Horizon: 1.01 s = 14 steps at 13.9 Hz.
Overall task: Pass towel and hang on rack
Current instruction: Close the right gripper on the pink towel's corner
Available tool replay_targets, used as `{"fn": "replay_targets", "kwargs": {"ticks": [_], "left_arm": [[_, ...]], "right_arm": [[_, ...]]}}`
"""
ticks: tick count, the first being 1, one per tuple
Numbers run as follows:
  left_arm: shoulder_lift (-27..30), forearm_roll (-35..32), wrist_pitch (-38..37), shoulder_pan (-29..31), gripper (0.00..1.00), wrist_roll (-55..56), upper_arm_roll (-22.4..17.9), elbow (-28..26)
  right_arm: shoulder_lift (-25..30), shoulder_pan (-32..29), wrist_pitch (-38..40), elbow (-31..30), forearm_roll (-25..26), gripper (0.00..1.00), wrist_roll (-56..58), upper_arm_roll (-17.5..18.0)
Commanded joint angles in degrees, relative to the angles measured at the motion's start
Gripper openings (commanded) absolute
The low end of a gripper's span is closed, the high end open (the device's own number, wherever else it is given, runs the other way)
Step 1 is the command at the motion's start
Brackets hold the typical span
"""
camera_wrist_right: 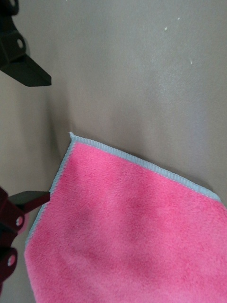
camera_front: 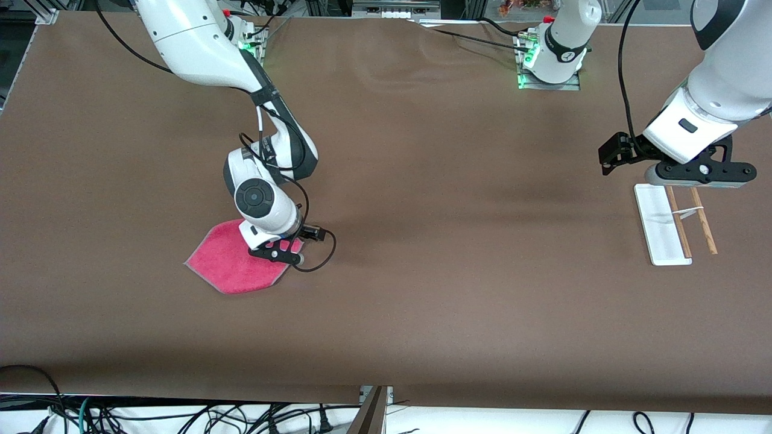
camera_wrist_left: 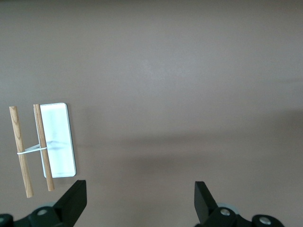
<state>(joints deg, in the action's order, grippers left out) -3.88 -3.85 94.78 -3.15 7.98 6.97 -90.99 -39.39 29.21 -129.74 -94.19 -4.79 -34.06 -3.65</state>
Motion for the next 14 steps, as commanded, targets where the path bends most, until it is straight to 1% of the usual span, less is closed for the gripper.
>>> {"fn": "replay_targets", "kwargs": {"ticks": [1, 4, 5, 7, 9, 12, 13, 14], "left_arm": [[-0.8, -0.1, -0.6, -0.3, 1.0, -1.0, -0.1, 1.8], [-0.8, -0.1, -0.6, -0.3, 1.0, -1.0, -0.1, 1.8], [-0.8, -0.1, -0.6, -0.3, 1.0, -1.0, -0.1, 1.8], [-0.8, -0.1, -0.6, -0.4, 1.0, -0.9, -0.1, 1.9], [-0.8, -0.1, -0.6, -0.4, 1.0, -0.9, 0.0, 1.9], [-0.8, -0.1, -0.6, -0.4, 1.0, -0.9, 0.3, 1.9], [-0.8, -0.1, -0.6, -0.3, 1.0, -0.9, 0.2, 1.9], [-0.8, -0.1, -0.6, -0.3, 1.0, -0.9, 0.2, 1.9]], "right_arm": [[-1.2, 0.6, -2.5, -0.7, -0.9, 0.98, -0.7, -0.3], [-1.3, 0.6, -2.5, -0.6, -0.9, 0.86, -0.7, -0.3], [-1.4, 0.5, -2.6, -0.6, -0.8, 0.86, -0.7, -0.4], [-2.0, 0.4, -3.1, -0.3, -0.7, 0.81, -0.7, -0.4], [-2.3, 0.4, -3.5, -0.4, -0.7, 0.72, -0.6, -0.4], [-2.6, 0.2, -4.1, -0.5, -0.7, 0.65, -0.2, -0.4], [-2.6, 0.2, -4.2, -0.6, -0.7, 0.61, -0.2, -0.5], [-2.6, 0.2, -4.2, -0.6, -0.7, 0.53, 0.0, -0.4]]}}
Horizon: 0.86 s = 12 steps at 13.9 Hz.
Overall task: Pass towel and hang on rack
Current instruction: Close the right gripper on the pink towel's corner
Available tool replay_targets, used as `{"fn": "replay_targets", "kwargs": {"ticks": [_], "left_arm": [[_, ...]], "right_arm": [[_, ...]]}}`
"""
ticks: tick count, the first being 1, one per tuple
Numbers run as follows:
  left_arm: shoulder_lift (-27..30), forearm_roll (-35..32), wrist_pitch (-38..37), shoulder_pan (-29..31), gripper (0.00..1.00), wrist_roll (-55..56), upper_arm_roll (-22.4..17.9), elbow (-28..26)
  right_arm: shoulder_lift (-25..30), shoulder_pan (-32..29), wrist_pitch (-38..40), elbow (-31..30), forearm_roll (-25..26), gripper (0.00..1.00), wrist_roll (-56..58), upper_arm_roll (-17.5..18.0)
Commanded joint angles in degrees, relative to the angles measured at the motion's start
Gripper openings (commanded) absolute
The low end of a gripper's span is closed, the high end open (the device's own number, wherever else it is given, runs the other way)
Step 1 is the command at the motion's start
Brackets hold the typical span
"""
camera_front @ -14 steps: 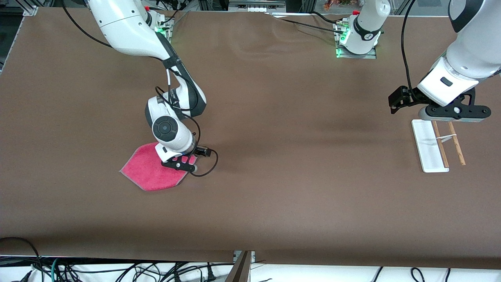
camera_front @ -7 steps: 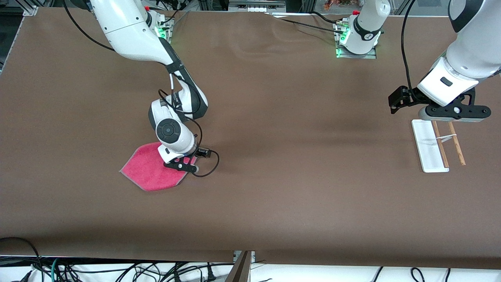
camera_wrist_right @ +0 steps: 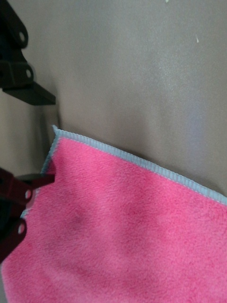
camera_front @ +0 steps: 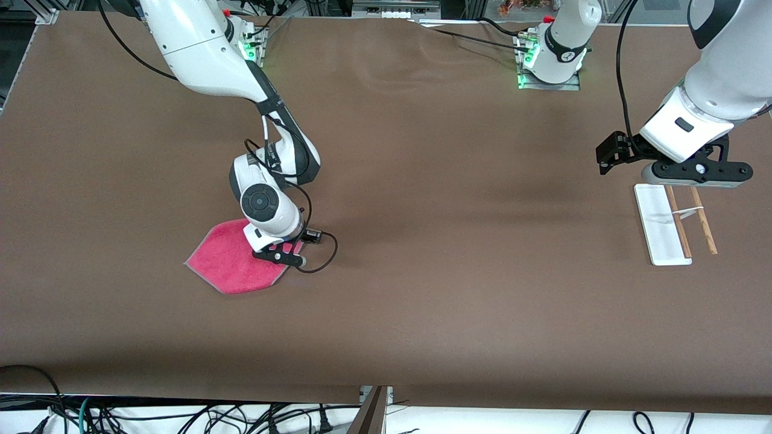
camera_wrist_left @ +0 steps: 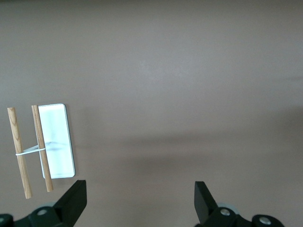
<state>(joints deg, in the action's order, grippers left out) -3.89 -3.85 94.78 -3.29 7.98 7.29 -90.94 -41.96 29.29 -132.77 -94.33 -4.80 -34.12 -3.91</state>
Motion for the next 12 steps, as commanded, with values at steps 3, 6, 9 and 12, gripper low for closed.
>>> {"fn": "replay_targets", "kwargs": {"ticks": [3, 6, 9, 12], "left_arm": [[-0.8, -0.1, -0.6, -0.1, 1.0, -0.9, -0.1, 1.8], [-0.8, -0.1, -0.6, -0.1, 1.0, -0.9, 0.0, 1.8], [-0.8, -0.1, -0.6, -0.1, 1.0, -0.9, -0.1, 1.8], [-0.8, -0.1, -0.6, -0.1, 1.0, -0.9, 0.0, 1.8]], "right_arm": [[-0.1, 0.1, -1.0, -0.3, -0.7, 0.21, 0.1, -0.2], [-0.1, 0.1, -0.7, -0.3, -0.7, 0.0, -0.1, -0.2], [0.5, 0.2, -0.4, 0.1, -0.7, 0.0, 0.3, -0.2], [3.5, 0.7, 9.2, 3.8, -0.8, 0.0, -0.9, -0.1]]}}
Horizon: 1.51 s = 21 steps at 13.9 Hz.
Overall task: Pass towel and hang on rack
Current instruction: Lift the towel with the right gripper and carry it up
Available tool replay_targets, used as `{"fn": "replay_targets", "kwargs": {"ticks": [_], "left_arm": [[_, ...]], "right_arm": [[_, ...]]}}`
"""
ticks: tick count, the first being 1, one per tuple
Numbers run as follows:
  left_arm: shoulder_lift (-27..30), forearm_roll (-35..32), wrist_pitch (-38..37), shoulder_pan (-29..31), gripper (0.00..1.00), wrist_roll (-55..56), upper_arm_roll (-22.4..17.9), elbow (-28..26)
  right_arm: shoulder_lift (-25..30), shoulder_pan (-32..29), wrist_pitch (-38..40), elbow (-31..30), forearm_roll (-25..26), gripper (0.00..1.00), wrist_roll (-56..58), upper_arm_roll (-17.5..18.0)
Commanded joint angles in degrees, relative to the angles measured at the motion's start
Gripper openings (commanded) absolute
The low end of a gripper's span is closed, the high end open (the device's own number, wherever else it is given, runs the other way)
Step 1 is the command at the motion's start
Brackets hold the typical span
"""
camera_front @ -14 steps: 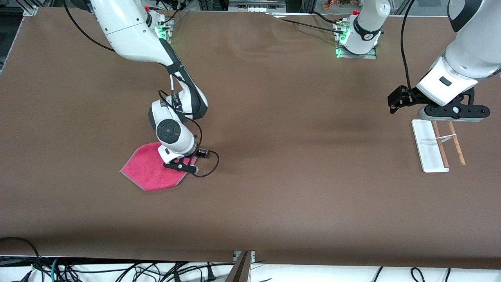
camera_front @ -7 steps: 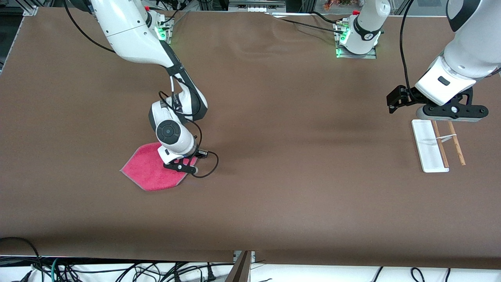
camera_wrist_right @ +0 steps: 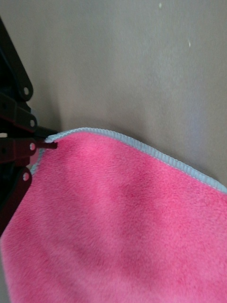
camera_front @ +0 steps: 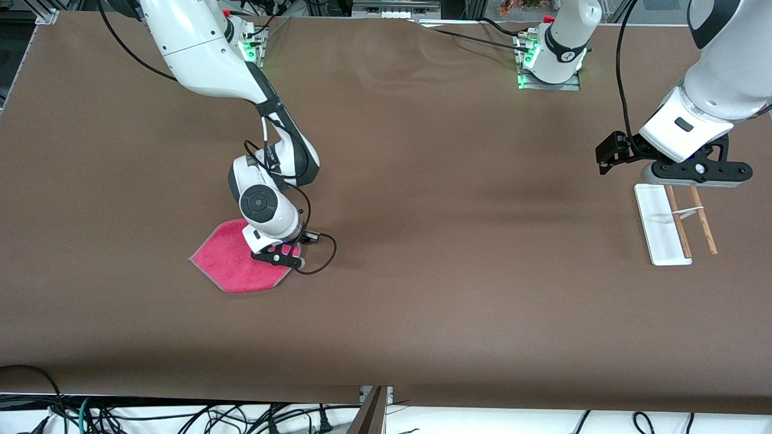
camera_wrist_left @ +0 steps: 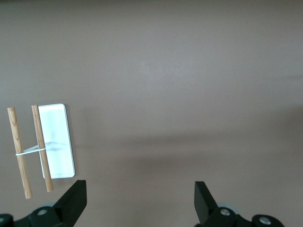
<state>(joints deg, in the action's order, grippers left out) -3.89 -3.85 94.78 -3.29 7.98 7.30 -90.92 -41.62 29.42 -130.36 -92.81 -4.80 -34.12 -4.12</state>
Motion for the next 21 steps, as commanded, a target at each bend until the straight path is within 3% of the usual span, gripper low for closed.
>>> {"fn": "replay_targets", "kwargs": {"ticks": [1, 8, 12, 16, 21], "left_arm": [[-0.8, -0.1, -0.6, -0.1, 1.0, -1.0, -0.1, 1.8], [-0.8, 0.3, -1.1, -0.1, 1.0, -1.0, 0.0, 1.6], [-1.2, 3.9, -1.3, 0.9, 1.0, -1.0, -0.1, 1.5], [-1.3, 3.9, -1.3, 0.6, 1.0, -1.0, -0.1, 1.4], [-1.4, 6.7, -3.6, 0.6, 1.0, -1.2, -0.1, 1.6]], "right_arm": [[4.1, 0.6, 11.6, 4.9, -0.7, 0.0, -1.9, 0.1], [4.6, 1.4, 45.5, 31.5, -0.6, 0.0, -5.7, 0.0], [7.9, 1.4, 53.9, 37.5, -2.0, 0.0, -5.6, 0.2], [11.6, 1.3, 52.3, 38.1, -15.4, 0.0, -11.4, 0.1], [11.8, 1.5, 46.5, 40.2, -32.2, 0.0, -20.4, 0.1]]}}
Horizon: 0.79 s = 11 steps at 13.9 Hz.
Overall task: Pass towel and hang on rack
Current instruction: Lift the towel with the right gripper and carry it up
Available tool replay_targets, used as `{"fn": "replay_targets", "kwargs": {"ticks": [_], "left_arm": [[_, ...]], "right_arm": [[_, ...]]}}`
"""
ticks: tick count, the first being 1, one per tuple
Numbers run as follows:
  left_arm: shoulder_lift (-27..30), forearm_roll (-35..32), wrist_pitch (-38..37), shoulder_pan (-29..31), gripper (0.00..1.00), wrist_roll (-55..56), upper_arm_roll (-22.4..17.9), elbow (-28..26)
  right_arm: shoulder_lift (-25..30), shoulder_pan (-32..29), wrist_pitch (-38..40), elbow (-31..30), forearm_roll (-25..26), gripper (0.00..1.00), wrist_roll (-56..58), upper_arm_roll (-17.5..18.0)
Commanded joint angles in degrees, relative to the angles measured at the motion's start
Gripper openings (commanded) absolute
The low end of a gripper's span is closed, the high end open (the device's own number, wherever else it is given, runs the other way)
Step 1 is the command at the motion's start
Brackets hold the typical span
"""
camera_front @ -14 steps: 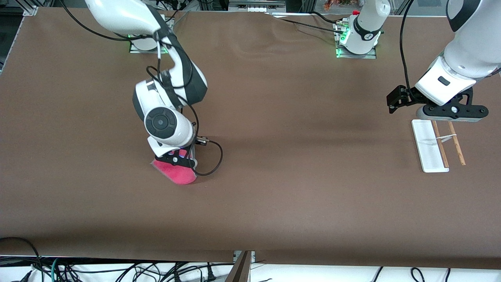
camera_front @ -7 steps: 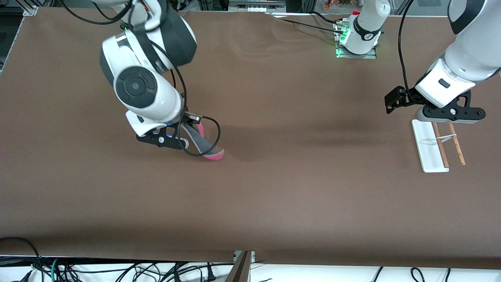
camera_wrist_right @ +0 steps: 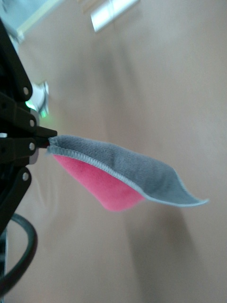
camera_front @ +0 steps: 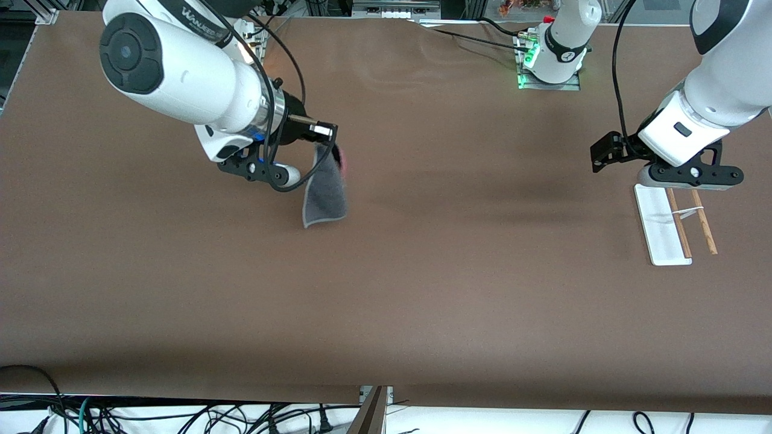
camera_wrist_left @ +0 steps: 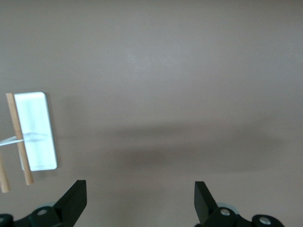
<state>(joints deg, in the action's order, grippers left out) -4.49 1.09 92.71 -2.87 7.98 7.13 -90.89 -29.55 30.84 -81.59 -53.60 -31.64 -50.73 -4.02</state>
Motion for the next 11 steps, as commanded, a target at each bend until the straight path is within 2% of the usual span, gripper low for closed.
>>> {"fn": "replay_targets", "kwargs": {"ticks": [1, 2, 4, 6, 8, 11], "left_arm": [[-1.5, 3.3, -1.7, 0.1, 1.0, -1.6, 0.1, 1.3], [-2.1, 7.3, -1.8, 0.1, 1.0, -3.8, 0.1, 1.0], [-2.8, 9.5, -1.2, -0.7, 1.0, -7.9, 0.2, 1.8], [-3.0, 12.9, -1.1, -0.7, 1.0, -9.8, 1.6, 1.8], [-3.2, 15.8, -1.0, -0.6, 1.0, -17.0, 3.2, 1.7], [-3.4, 18.4, -0.6, -0.6, 1.0, -23.8, 4.4, 1.6]], "right_arm": [[-0.3, 0.4, -3.9, 1.0, -8.4, 0.0, -5.3, 0.0], [-0.4, 0.8, -5.9, 1.0, -11.0, 0.0, -6.7, 0.0], [-0.5, 2.8, -10.3, 1.0, -14.0, 0.0, -10.6, 0.0], [-0.8, 5.8, -16.1, 1.1, -14.1, 0.0, -15.3, 0.0], [-1.1, 8.1, -20.8, 1.1, -14.1, 0.0, -18.3, 0.0], [-1.9, 9.2, -23.4, 1.1, -14.1, 0.0, -19.8, 0.0]]}}
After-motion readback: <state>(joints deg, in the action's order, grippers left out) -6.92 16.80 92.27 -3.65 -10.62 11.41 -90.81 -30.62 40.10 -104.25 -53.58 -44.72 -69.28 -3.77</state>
